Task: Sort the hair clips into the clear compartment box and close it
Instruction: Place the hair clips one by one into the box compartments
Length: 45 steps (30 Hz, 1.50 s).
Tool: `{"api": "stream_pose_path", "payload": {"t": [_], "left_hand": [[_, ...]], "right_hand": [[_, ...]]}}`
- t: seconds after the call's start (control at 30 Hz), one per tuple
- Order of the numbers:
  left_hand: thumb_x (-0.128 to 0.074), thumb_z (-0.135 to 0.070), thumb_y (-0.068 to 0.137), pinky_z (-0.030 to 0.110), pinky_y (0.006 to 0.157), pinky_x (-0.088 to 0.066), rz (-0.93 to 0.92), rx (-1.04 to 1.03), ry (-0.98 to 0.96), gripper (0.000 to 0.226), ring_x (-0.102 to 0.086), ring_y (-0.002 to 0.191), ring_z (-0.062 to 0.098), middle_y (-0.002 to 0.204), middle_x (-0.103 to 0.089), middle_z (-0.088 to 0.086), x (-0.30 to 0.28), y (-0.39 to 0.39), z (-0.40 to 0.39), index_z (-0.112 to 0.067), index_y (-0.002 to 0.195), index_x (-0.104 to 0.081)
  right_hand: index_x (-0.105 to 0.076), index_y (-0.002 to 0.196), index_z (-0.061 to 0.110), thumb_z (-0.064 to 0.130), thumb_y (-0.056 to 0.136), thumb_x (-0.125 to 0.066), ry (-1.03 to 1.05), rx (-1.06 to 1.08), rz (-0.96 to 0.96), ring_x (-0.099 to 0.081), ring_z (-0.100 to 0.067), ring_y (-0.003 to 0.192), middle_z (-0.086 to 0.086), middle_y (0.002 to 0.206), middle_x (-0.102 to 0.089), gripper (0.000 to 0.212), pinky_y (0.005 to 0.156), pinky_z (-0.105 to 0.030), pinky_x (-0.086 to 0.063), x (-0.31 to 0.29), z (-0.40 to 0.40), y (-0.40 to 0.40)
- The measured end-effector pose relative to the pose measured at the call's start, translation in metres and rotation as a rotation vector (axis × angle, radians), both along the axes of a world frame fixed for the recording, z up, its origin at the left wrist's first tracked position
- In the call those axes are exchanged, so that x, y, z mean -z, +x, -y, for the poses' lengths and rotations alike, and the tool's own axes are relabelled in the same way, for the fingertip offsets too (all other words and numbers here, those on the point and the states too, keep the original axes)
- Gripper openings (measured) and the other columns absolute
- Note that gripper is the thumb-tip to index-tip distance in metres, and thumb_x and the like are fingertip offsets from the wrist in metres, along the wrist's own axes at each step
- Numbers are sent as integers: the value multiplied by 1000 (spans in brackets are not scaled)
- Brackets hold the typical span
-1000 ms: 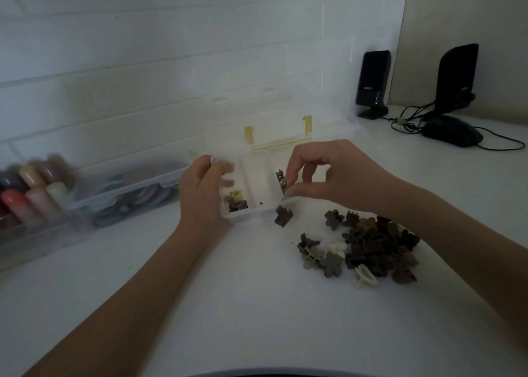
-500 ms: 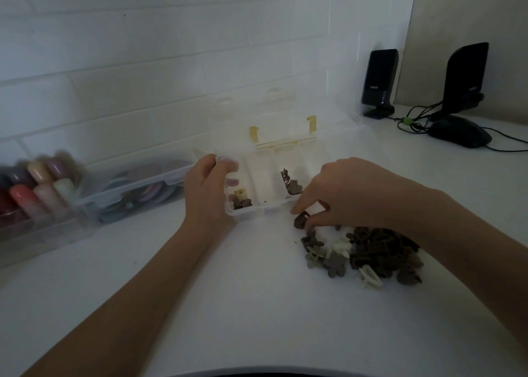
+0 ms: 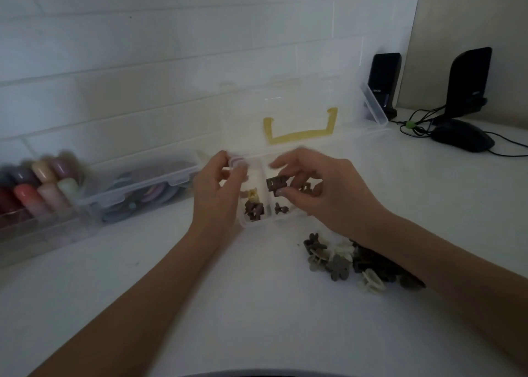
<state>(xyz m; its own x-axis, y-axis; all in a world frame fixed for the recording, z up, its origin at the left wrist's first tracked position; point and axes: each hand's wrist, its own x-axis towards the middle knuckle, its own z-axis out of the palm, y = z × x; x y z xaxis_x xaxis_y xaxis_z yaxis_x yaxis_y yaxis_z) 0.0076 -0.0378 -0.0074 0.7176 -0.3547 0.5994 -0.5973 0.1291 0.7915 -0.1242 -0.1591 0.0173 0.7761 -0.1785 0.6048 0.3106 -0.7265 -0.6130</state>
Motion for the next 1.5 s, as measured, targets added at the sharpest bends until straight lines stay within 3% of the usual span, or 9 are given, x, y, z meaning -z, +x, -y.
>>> {"api": "stream_pose_path", "payload": {"t": [0.17,0.27,0.37,0.53,0.7,0.9,1.03,1.33,1.5], "left_hand": [[-49,-5,94,5,51,-38,100,-2,20,33,-51,55,-5,63,-48,-5,-2,-11,4,-19,65,-44],[-46,-4,96,4,53,-36,100,9,26,36,-47,53,-5,61,-45,-9,-1,-10,5,-21,64,-43],[-44,-6,97,5,54,-38,79,28,32,31,-51,56,-6,65,-49,-6,-2,-10,5,-16,68,-46],[-46,-17,98,13,53,-44,-28,10,43,28,-61,63,-2,78,-60,2,3,-1,7,6,87,-57],[-47,-16,96,13,55,-41,-25,-25,89,29,-52,61,-1,73,-58,7,1,2,7,8,86,-58],[-47,-14,94,24,57,-41,-13,-9,97,26,-47,67,9,79,-54,23,1,-1,7,9,84,-55],[-44,-7,96,9,53,-36,18,35,63,25,-41,55,-1,65,-45,3,-2,-8,5,-3,72,-48],[-44,-6,96,6,58,-40,-4,2,53,23,-54,60,-4,73,-58,3,-2,-6,5,3,81,-60],[-45,-11,96,2,60,-39,-92,-86,10,26,-57,63,-13,80,-61,0,-2,7,1,5,88,-63]], "right_hand": [[-59,87,23,22,80,-67,-363,81,71,-48,0,68,22,74,-55,11,59,-14,-38,2,-14,2],[-68,89,22,29,83,-56,-644,151,75,-55,-16,84,7,94,-67,16,69,-33,-45,13,-15,12],[-71,97,24,37,90,-43,-652,171,73,-55,-21,101,4,119,-63,31,79,-36,-41,12,-14,11],[-68,83,24,45,92,-37,-678,100,-17,-51,-14,89,15,92,-66,39,76,-32,-31,0,-5,-1],[-66,105,25,53,95,-25,-982,187,-119,-56,-19,95,12,104,-67,50,81,-38,-31,8,-9,5],[-65,107,24,53,95,-23,-950,231,-128,-57,-20,100,7,109,-66,52,85,-39,-29,8,-13,8],[-64,112,25,49,95,-33,-943,290,-44,-56,-19,101,10,119,-64,43,84,-38,-31,6,-8,6],[-66,109,26,42,94,-39,-785,115,34,-55,-16,104,10,121,-62,35,83,-35,-37,6,3,1],[-62,70,17,29,86,-46,-669,58,39,-47,-8,56,11,59,-52,26,52,-28,-43,-10,9,-9]]}}
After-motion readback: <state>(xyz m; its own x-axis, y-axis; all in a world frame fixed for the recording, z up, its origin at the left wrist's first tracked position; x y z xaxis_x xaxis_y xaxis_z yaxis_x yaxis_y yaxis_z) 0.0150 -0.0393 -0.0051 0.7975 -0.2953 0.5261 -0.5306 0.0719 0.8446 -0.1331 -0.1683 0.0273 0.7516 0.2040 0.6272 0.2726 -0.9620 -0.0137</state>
